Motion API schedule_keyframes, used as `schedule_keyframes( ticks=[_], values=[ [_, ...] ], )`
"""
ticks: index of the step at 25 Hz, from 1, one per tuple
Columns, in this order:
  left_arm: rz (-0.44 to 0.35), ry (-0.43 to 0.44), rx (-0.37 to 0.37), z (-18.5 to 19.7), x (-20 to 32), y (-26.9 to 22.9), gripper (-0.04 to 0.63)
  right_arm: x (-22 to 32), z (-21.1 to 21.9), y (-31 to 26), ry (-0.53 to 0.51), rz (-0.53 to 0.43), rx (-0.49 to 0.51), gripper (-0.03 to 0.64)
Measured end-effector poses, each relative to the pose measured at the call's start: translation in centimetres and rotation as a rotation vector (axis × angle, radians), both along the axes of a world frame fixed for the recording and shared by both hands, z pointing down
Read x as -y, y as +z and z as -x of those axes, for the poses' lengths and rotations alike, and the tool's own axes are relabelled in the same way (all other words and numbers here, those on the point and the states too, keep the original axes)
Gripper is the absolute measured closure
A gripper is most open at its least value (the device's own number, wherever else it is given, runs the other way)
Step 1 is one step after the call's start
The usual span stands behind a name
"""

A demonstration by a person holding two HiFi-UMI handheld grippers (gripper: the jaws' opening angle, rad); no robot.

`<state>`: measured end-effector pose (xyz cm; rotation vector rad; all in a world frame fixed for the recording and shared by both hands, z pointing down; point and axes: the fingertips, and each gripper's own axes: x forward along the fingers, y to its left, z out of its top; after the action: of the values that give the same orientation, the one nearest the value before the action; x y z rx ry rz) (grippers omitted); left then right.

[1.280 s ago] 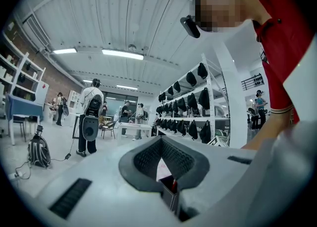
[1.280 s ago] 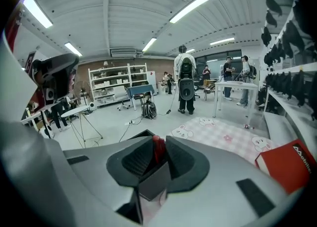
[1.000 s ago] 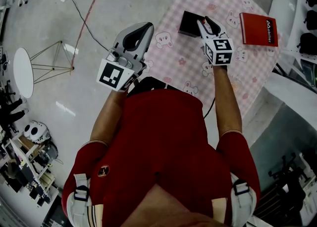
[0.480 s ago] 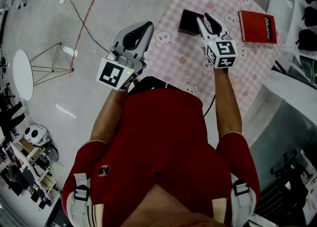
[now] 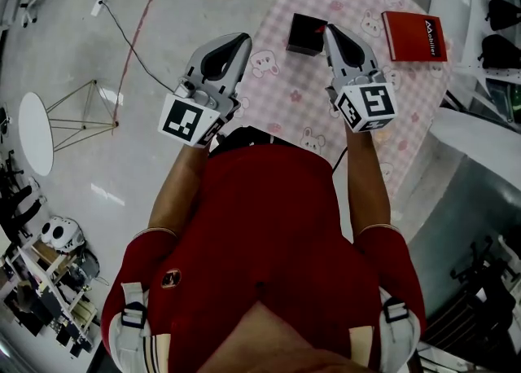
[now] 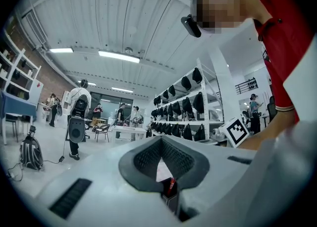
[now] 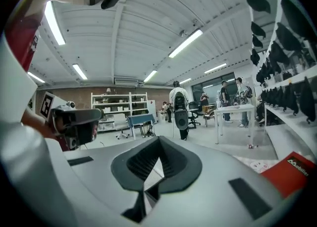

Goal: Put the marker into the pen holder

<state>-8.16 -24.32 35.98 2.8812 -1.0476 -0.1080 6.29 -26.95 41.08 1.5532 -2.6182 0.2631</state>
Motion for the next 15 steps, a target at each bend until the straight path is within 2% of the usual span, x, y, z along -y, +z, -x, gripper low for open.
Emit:
schedule_keyframes(
  ticks=[7, 15],
  values=[
    [-0.020, 0.039, -0.005, -0.7, -1.8, -0.4, 0.589, -4.2, 1.3, -4.2, 0.023, -0.089, 0.113, 0.617],
    [-0.031, 0.062, -0.012, -0.8, -3.2, -0.8, 0.589, -7.1, 2.2, -6.0, 0.028, -0.124, 0.133, 0.618]
  ],
)
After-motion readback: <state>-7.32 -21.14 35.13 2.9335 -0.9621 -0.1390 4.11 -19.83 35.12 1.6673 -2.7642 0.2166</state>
